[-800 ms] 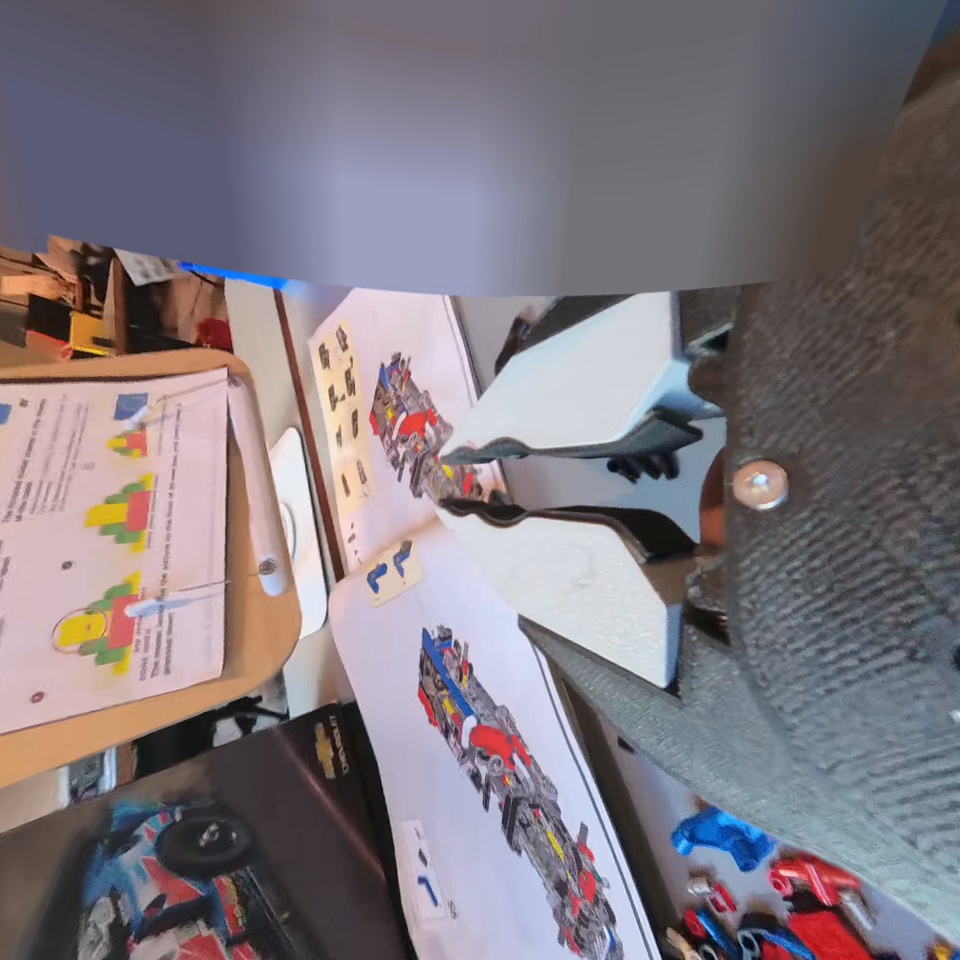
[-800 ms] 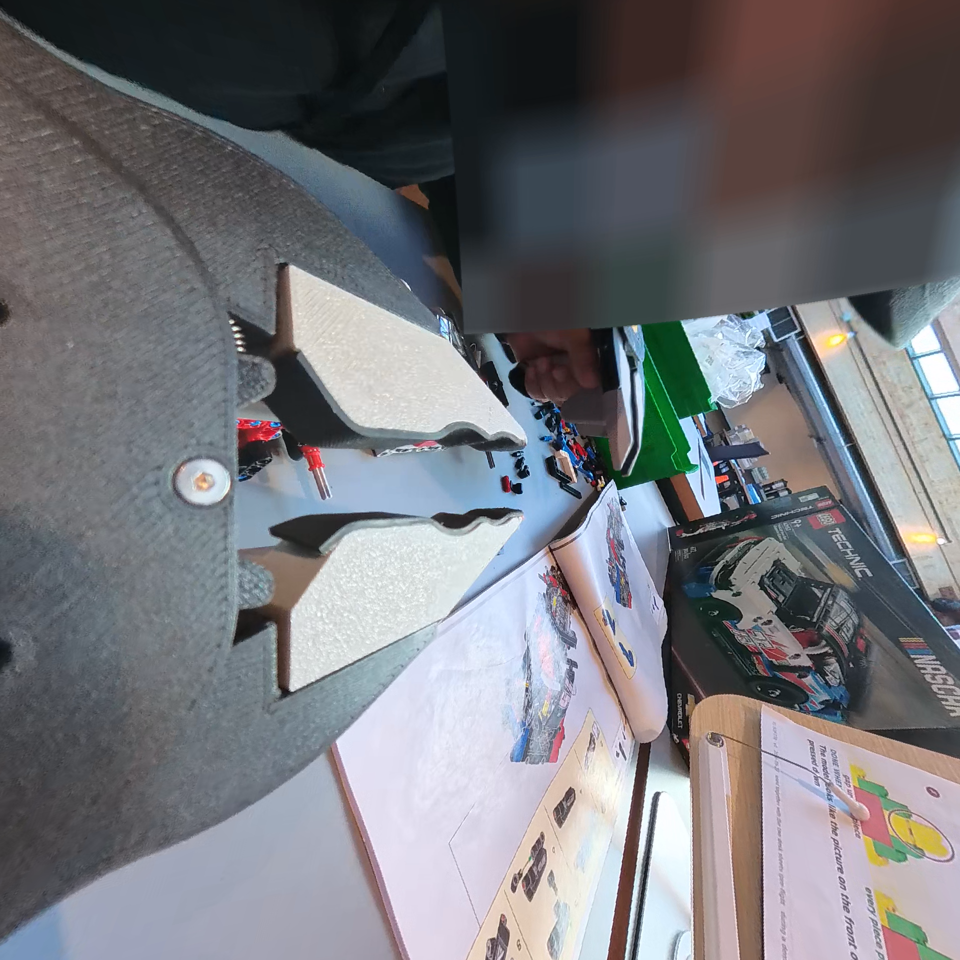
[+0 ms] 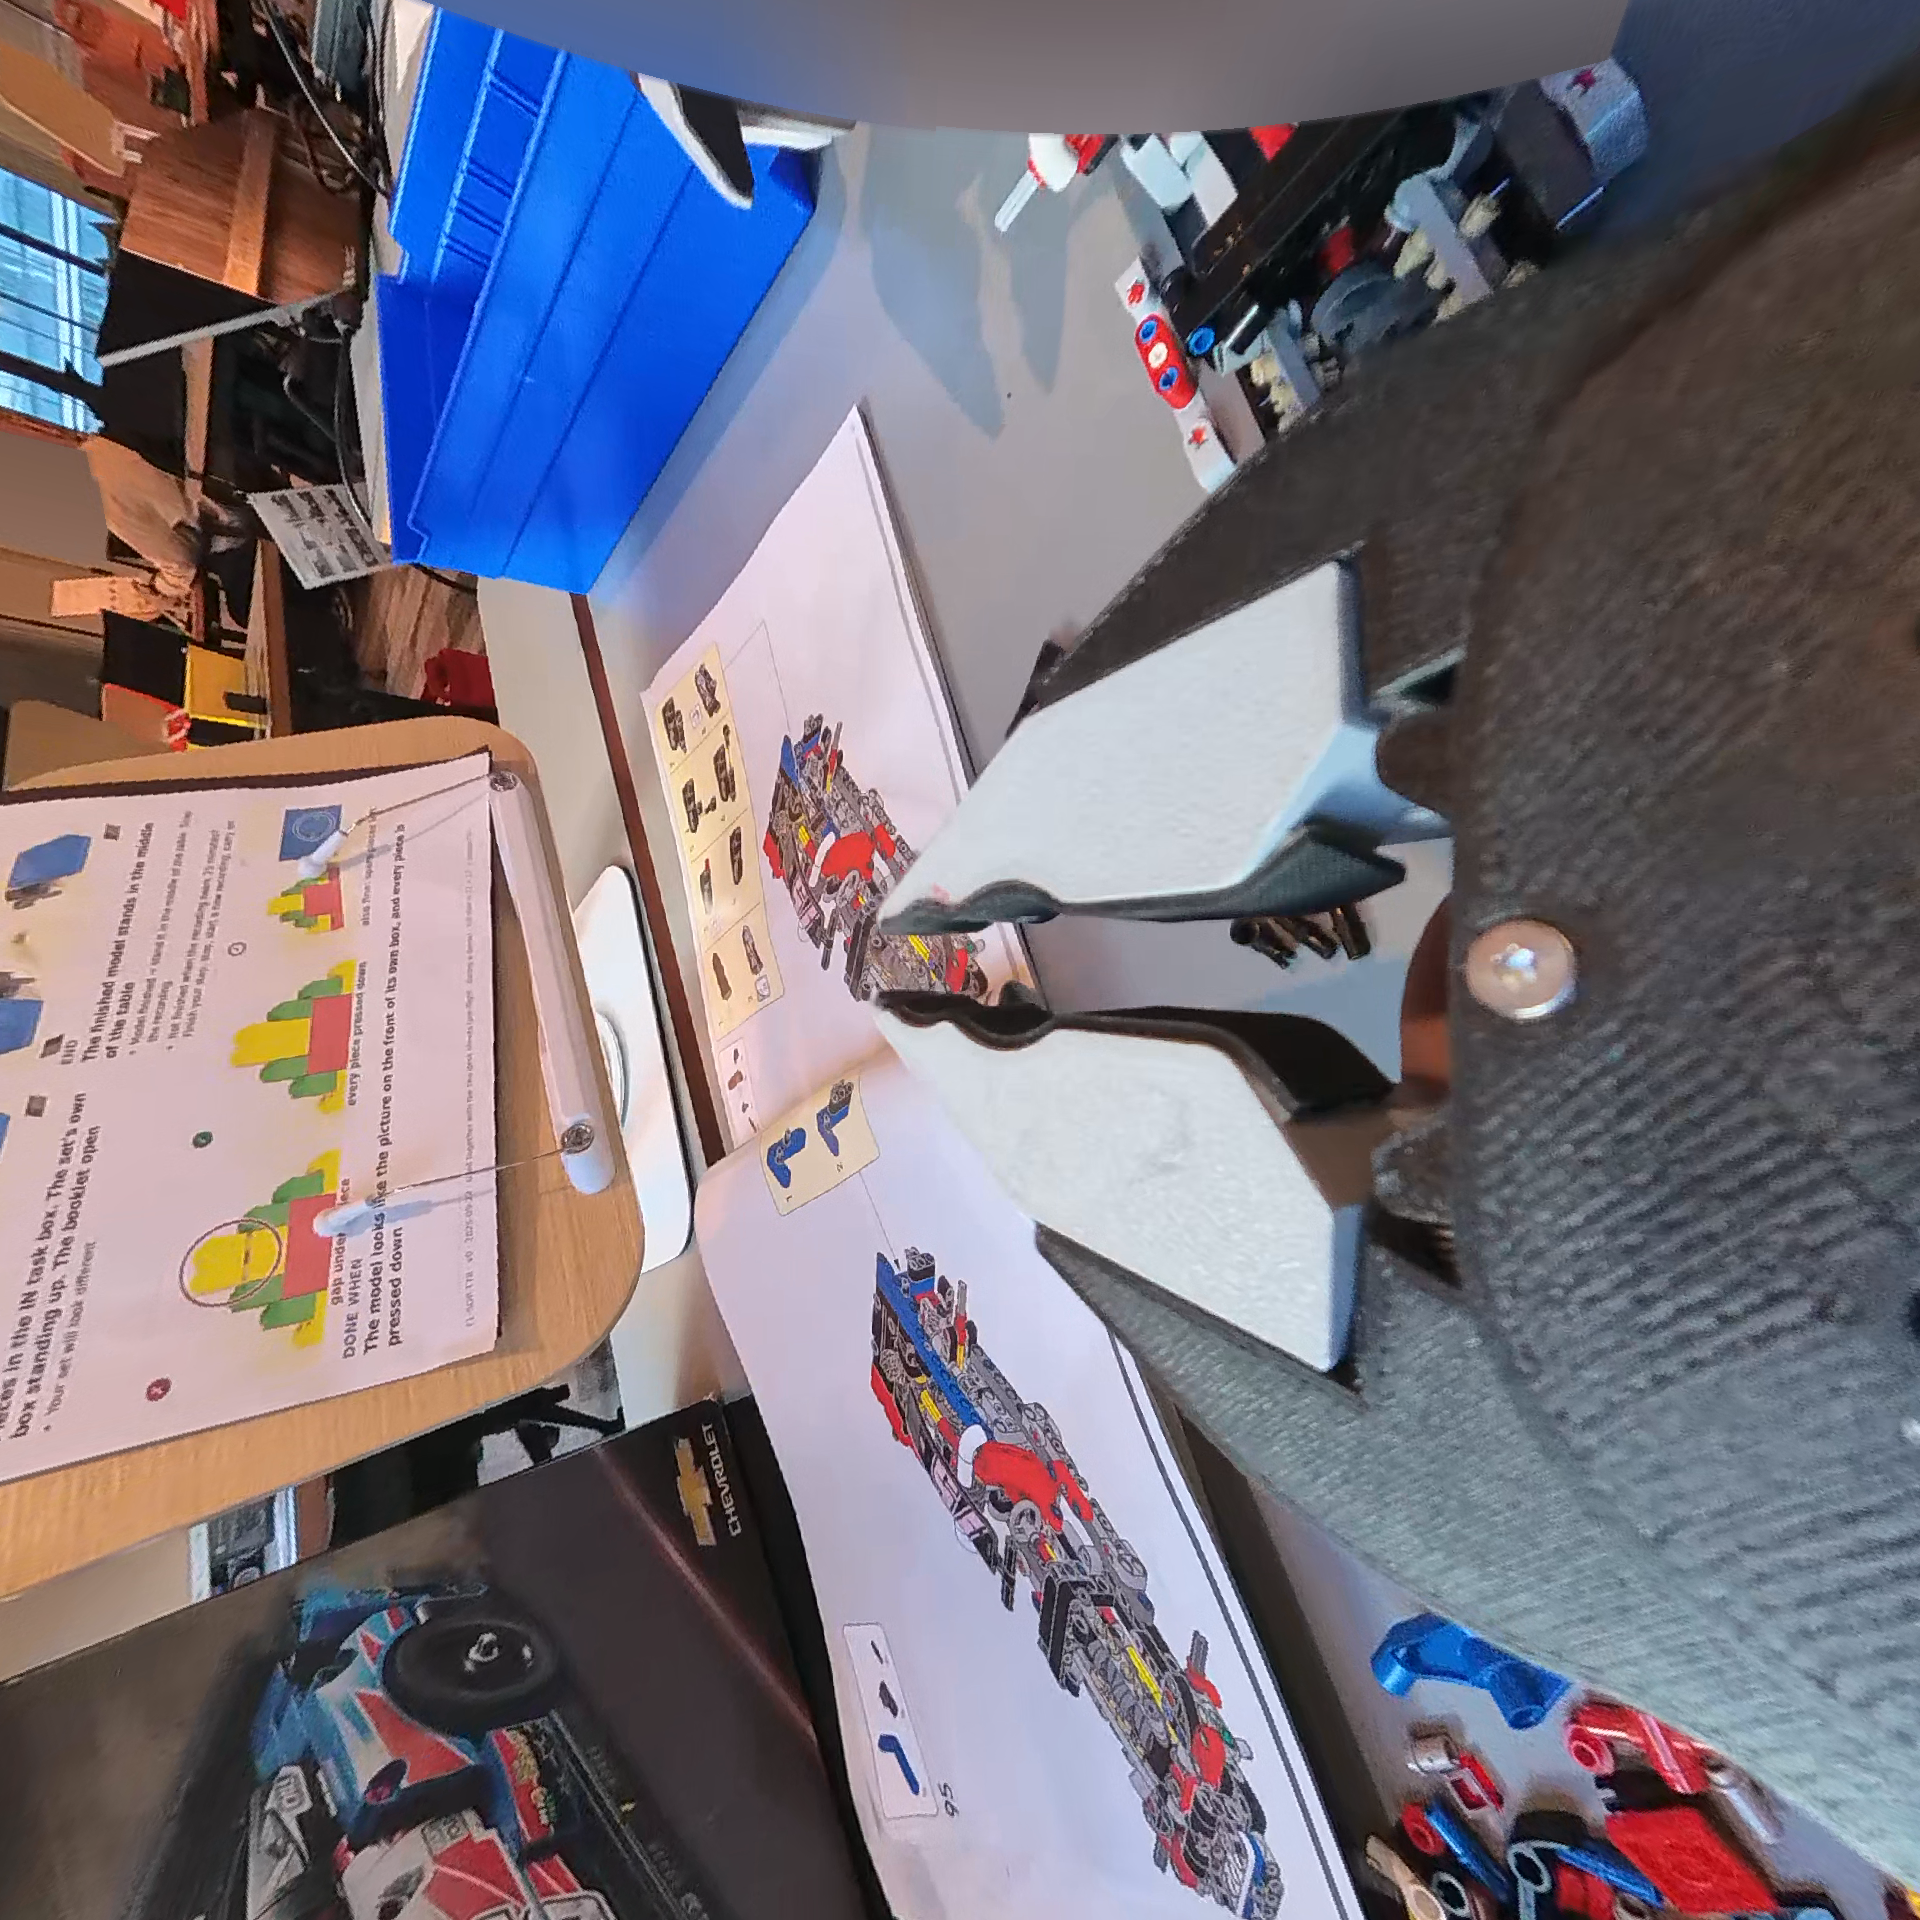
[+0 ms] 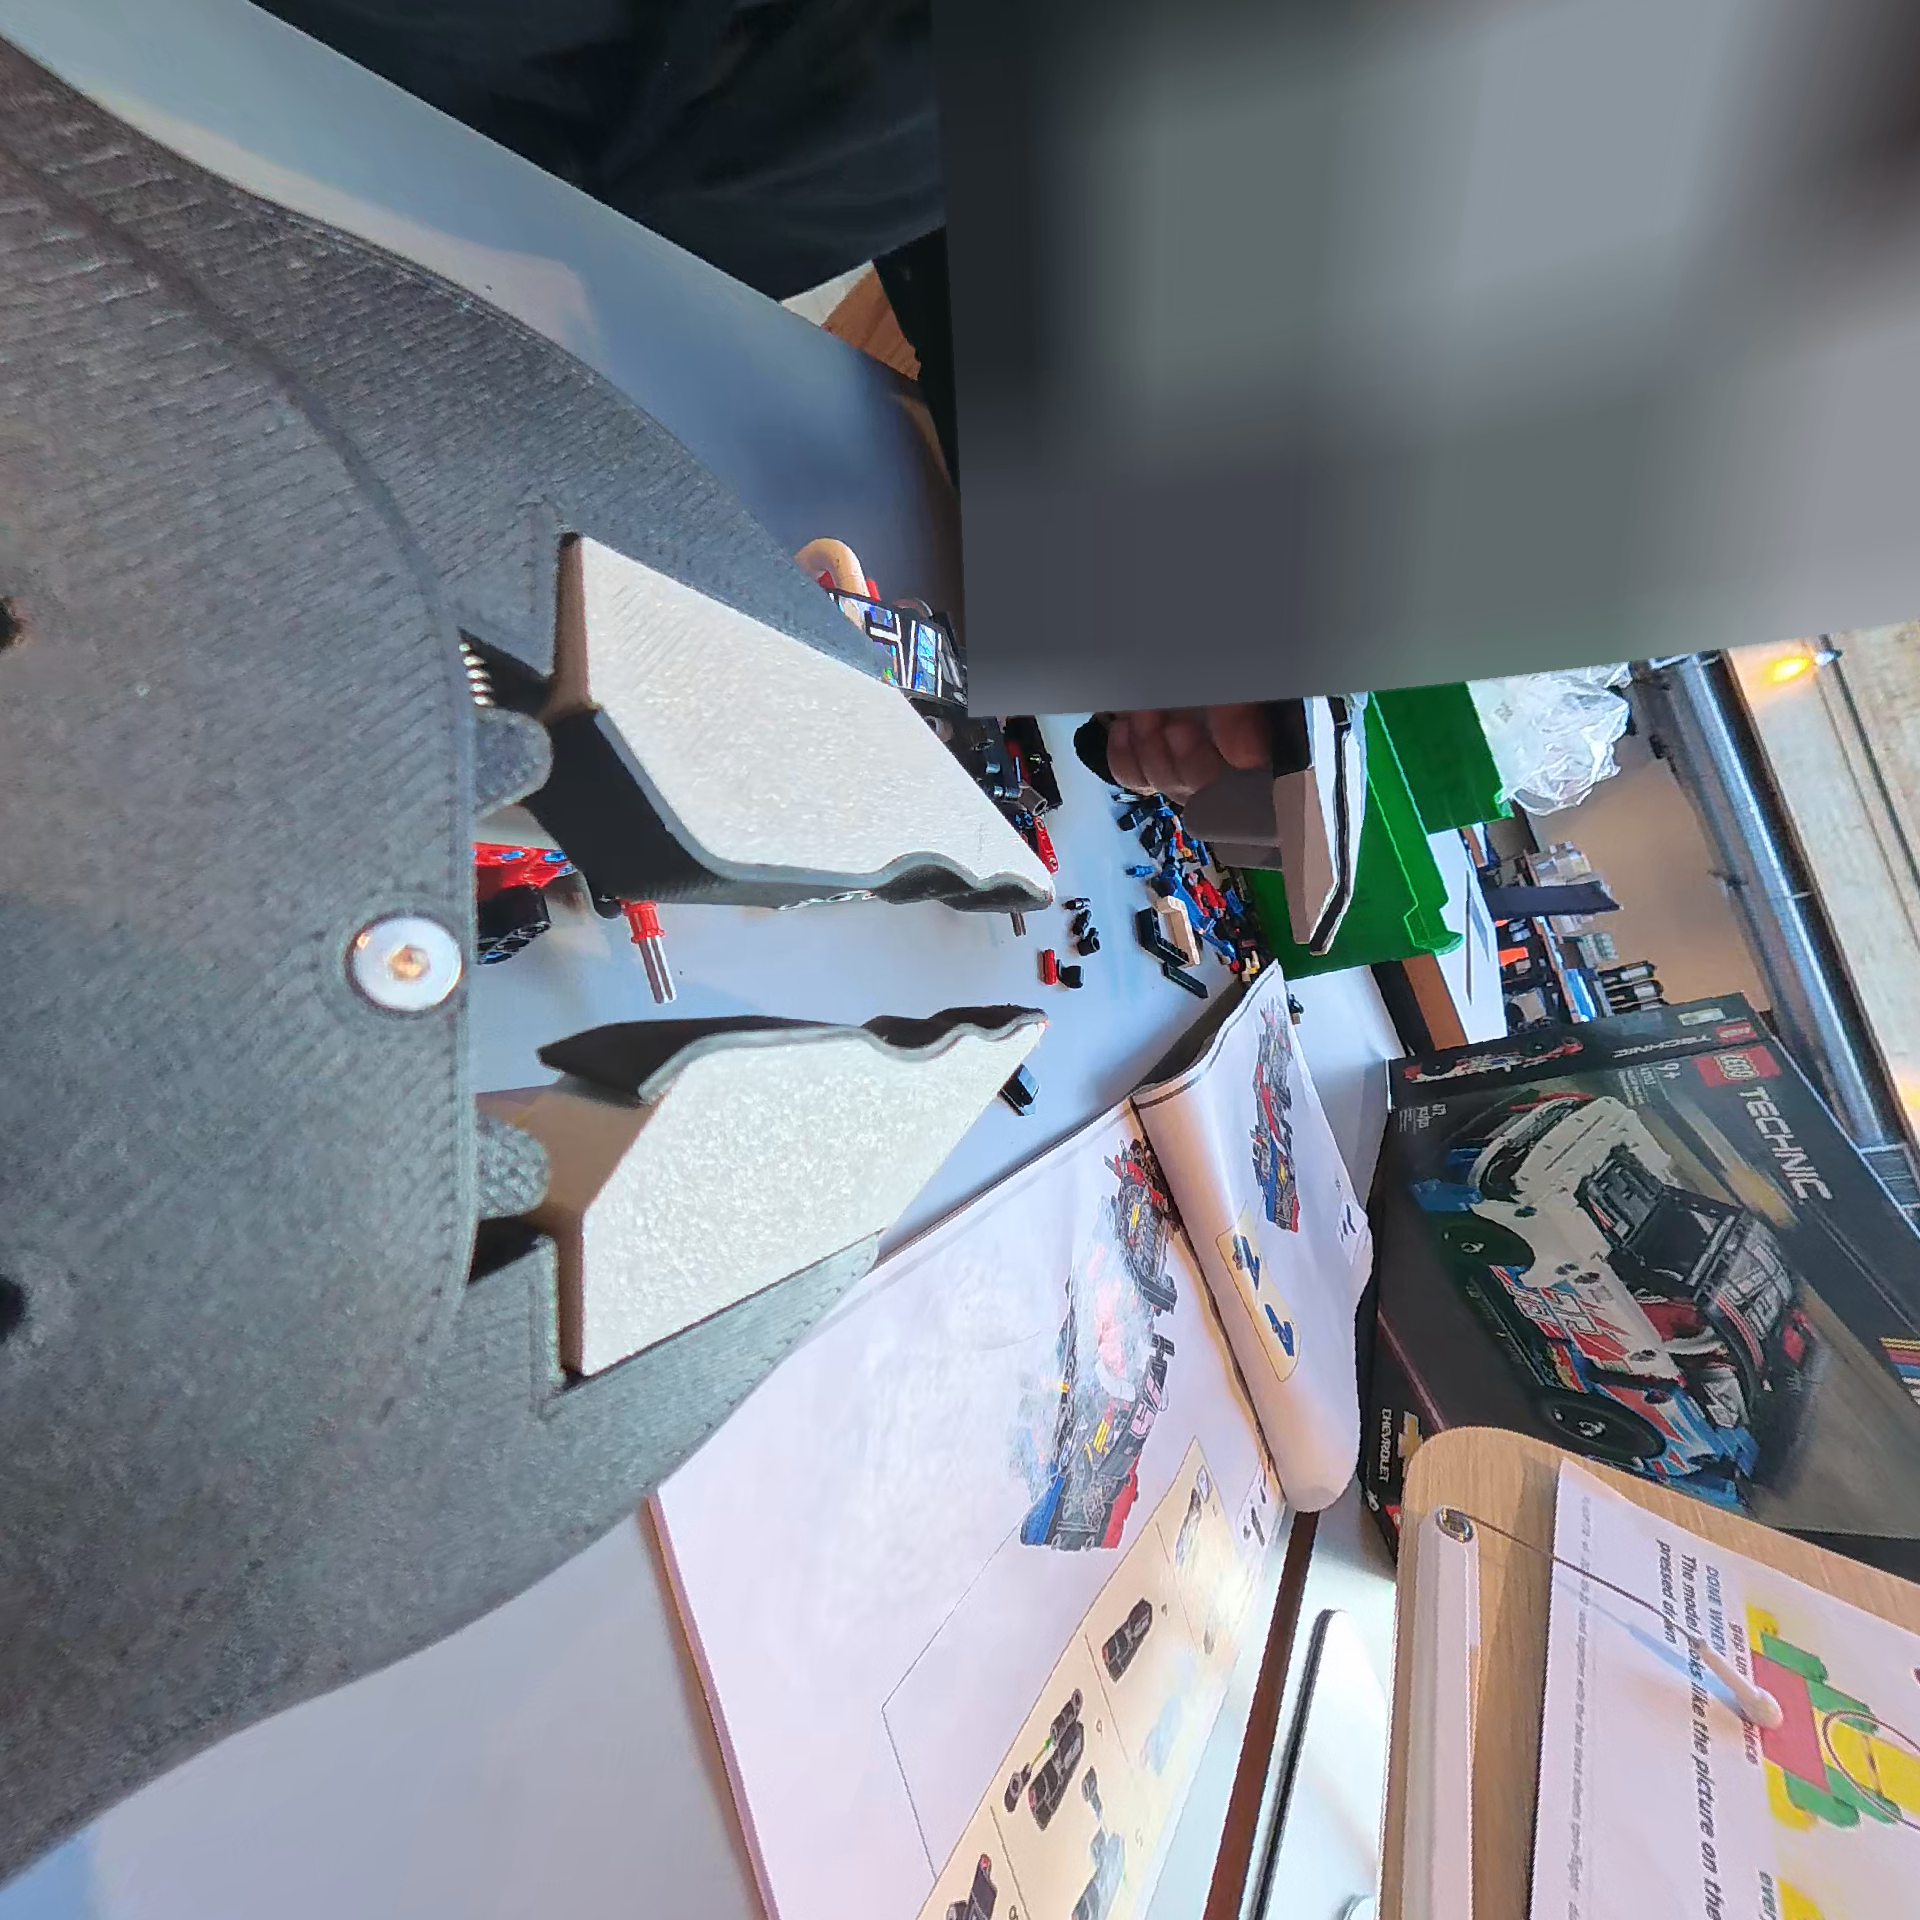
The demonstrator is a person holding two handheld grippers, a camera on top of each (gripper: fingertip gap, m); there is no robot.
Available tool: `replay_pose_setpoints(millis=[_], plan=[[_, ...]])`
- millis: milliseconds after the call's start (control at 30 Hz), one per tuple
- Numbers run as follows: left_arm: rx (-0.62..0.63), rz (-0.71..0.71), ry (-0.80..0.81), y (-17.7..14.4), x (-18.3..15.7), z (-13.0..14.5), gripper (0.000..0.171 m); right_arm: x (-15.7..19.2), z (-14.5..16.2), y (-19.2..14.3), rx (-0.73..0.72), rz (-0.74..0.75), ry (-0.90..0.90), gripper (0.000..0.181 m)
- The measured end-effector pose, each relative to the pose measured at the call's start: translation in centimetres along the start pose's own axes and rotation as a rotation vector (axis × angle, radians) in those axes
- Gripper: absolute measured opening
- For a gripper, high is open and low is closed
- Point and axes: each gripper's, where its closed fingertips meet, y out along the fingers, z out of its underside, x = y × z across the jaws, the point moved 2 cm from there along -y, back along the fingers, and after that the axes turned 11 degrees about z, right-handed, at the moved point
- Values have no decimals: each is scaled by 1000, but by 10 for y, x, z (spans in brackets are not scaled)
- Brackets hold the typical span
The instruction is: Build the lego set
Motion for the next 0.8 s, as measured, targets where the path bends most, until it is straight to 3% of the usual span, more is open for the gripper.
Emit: replay_pose_setpoints(millis=[800], plan=[[15, 42, -19, 4, -6, 4, 7, -1, -3, -2, -19, -7, 25, 14]])
